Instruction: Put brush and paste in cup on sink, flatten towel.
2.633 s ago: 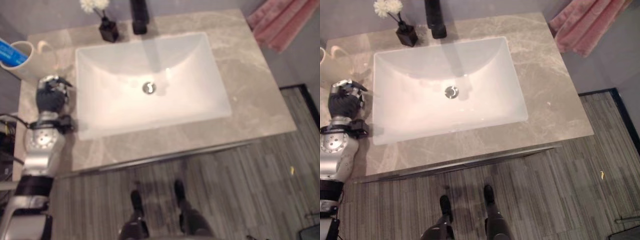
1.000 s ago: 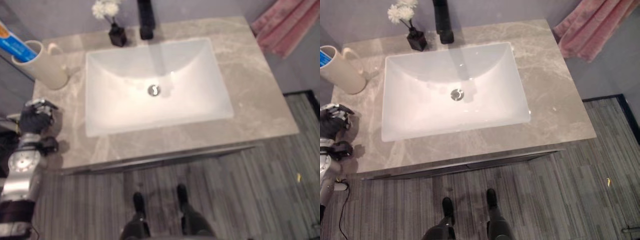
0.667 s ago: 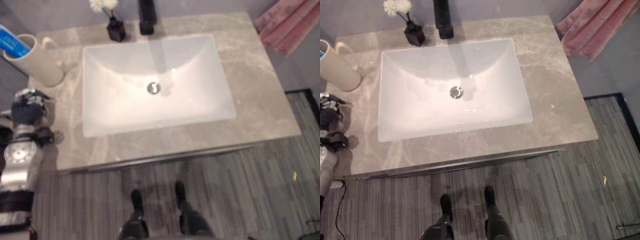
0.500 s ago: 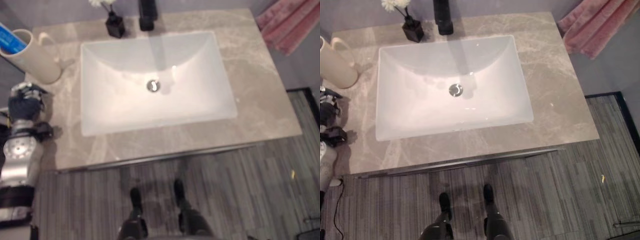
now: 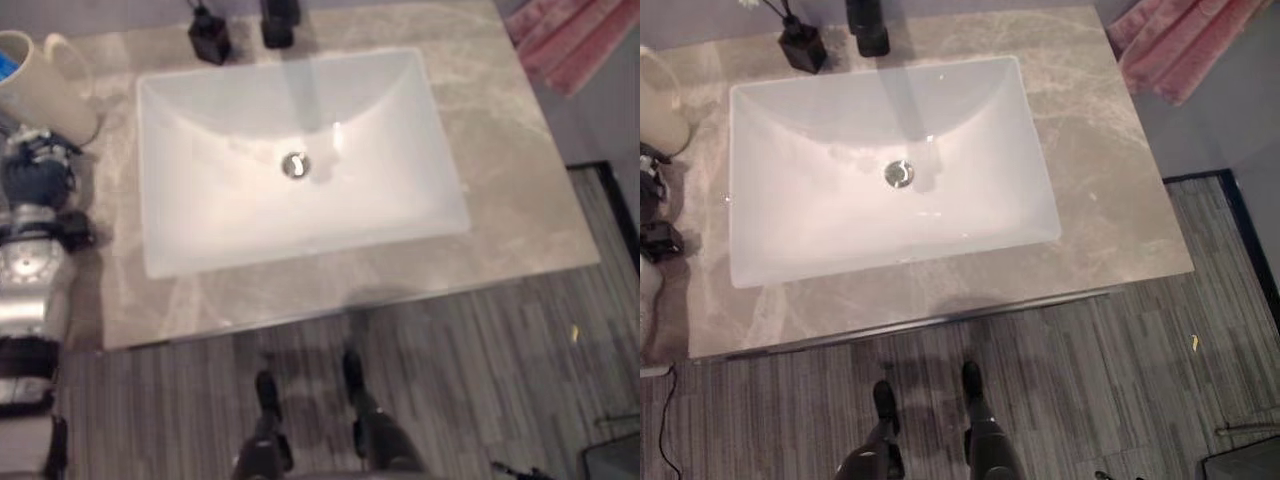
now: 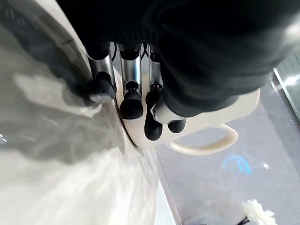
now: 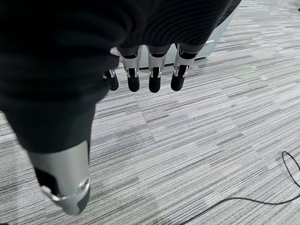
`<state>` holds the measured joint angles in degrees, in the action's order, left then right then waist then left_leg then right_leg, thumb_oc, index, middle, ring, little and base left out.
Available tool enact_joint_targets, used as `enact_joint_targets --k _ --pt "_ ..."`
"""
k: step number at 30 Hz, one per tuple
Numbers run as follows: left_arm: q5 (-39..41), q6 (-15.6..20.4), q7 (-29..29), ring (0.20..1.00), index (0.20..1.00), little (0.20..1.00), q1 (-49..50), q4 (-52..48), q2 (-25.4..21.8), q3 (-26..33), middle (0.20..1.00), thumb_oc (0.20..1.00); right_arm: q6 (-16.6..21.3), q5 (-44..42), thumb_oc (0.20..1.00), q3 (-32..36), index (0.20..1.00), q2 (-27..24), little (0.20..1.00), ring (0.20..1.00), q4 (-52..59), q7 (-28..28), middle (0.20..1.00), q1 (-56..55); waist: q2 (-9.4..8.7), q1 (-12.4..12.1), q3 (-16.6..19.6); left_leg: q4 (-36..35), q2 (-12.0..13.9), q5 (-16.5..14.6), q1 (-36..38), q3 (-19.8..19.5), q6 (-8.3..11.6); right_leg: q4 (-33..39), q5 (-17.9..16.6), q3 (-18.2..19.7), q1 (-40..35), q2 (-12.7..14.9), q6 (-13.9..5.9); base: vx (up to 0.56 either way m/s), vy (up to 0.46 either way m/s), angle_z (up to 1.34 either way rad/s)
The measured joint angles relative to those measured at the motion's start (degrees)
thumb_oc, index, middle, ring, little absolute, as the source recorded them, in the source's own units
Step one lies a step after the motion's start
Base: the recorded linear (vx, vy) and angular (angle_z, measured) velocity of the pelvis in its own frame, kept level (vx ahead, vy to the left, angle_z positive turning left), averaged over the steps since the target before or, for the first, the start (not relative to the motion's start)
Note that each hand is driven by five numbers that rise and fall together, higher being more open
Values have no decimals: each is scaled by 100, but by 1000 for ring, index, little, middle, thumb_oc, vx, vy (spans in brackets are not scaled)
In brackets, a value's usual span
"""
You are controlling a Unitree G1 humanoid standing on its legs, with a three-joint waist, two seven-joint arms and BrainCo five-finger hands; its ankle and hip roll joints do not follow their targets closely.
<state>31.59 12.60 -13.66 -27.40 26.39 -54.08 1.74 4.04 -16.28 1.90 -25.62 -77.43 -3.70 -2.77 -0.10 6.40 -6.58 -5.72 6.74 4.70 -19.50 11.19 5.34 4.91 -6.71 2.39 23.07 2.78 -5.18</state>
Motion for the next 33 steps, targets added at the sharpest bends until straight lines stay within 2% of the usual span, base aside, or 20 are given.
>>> enact_joint_targets --k 2,6,12,16,18,22,24,33 --pt "1 -2 -2 200 200 200 -405 350 -149 -262 200 200 7 -1 1000 -31 1000 -3 1000 1000 5 -5 1000 3 -6 1 -2 0 3 10 -43 -10 10 0 -8 -8 36 -2 3 0 0 0" --pt "4 -4 -18 200 200 200 -814 677 -247 -429 200 200 8 -2 1000 -57 1000 -20 1000 1000 6 -19 1000 16 -29 8 -18 0 6 11 -107 29 10 -1 -24 37 124 -8 3 -1 3 -4" --pt "21 -23 -17 200 200 200 -1746 1265 -470 -1025 200 200 9 -6 1000 -166 1000 -35 1000 1000 5 -28 1000 76 -152 42 -106 1 15 16 -156 37 17 -1 -27 48 173 -18 4 -8 0 0" --pt "22 -46 -75 200 200 200 -1726 1145 -461 -1044 200 200 9 -5 1000 -208 1000 -36 1000 1000 5 -35 1000 125 -151 55 -108 1 16 16 -153 38 17 -2 -27 49 169 -16 4 -18 -1 0" --pt "22 -65 -75 200 200 200 -1605 965 -445 -1032 200 200 4 -4 1000 -207 1000 -36 1000 1000 5 -63 1000 180 -147 52 -112 1 15 17 -121 36 17 -2 -27 44 138 -14 5 -15 -2 1" --pt "19 -49 47 200 200 200 -474 -234 -276 -704 200 200 -1 4 1000 -205 1000 -36 1000 1000 20 -80 1000 227 -129 20 -197 0 17 16 174 9 17 -2 -23 -3 -167 -11 1 -37 -2 0" --pt "15 -52 162 200 200 200 -105 -466 -272 -596 200 200 -8 10 1000 -195 1000 -41 1000 1000 15 -80 1000 258 -108 -32 -221 -1 21 14 255 -27 20 0 -17 -34 -260 -14 -1 -45 12 5" --pt "9 -82 177 200 200 200 385 -281 -281 -38 200 200 -11 51 1000 -138 1000 -50 1000 1000 -3 -73 1000 298 -64 -216 -254 -2 19 59 269 -94 41 2 -48 -81 -298 -8 32 -20 5 3"
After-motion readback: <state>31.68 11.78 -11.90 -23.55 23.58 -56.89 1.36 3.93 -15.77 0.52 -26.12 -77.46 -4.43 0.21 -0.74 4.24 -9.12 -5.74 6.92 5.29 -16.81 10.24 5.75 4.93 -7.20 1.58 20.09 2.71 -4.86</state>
